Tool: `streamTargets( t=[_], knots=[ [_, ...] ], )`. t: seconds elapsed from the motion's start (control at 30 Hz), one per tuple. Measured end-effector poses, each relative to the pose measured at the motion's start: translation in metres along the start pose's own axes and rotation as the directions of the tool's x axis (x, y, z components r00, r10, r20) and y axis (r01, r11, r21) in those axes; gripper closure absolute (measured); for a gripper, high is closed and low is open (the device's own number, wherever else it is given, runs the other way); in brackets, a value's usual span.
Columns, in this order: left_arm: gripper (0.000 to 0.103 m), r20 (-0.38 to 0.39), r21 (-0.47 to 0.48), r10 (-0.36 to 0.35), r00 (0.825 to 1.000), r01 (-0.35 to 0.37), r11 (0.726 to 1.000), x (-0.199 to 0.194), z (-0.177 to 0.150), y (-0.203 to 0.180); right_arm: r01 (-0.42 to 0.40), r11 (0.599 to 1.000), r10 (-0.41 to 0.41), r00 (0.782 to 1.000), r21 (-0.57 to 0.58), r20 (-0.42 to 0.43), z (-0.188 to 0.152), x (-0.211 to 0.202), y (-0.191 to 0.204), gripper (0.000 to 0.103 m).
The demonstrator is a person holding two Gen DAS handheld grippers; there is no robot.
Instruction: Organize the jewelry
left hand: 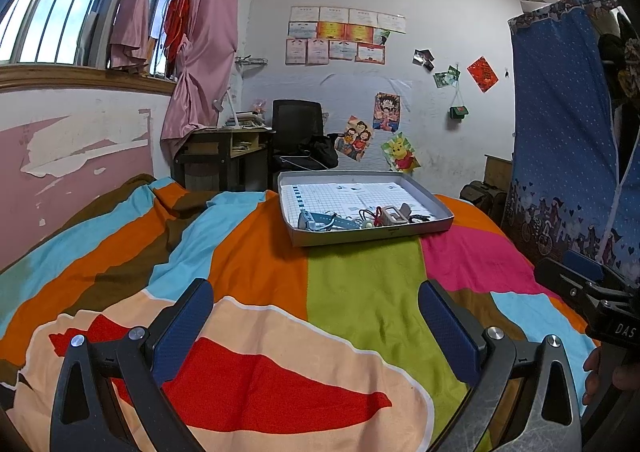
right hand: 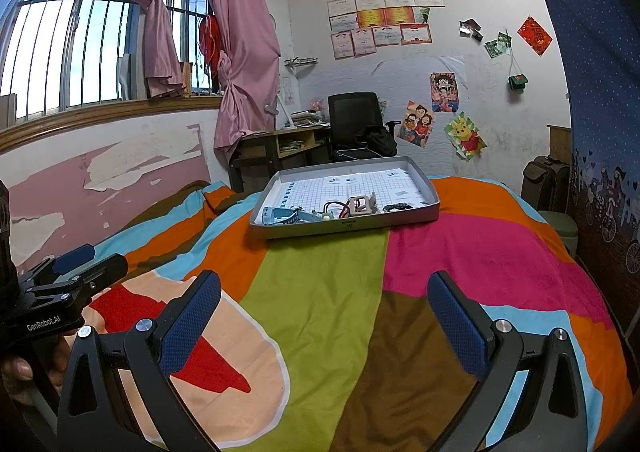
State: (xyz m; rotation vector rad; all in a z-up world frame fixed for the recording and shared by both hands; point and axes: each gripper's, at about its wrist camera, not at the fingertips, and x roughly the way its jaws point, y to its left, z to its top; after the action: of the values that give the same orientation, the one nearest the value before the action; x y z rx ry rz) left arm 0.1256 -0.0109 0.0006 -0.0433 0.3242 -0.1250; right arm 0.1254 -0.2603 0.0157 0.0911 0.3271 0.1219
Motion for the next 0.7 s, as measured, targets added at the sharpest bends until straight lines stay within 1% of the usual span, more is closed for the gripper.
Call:
streamTargets(
  t=[0.53, 0.6, 0.7],
  knots=[
    [0.000, 0.001, 0.002, 0.002, 1.000, -0.002, 1.000, 0.0008, -0.0002, 0.0003, -0.001, 1.000, 0.001, 1.000, 0.003, 0.000, 0.0004, -0.0001, -0.0001, 0.001],
    [0.000, -0.003, -0.007, 0.018, 1.000, -0.018, 1.000, 0.0010, -0.0004, 0.0015, 0.000, 1.000, 0.000, 1.000, 0.003, 0.000, 0.0006, 0.0000, -0.0002, 0.001],
    [0.000, -0.016, -0.005, 0.020, 1.000, -0.020, 1.000, 0.0019, 0.0002, 0.0021, 0.000, 1.000, 0.000, 1.000, 0.004, 0.000, 0.0006, 0.0001, -0.0003, 0.001]
  ],
)
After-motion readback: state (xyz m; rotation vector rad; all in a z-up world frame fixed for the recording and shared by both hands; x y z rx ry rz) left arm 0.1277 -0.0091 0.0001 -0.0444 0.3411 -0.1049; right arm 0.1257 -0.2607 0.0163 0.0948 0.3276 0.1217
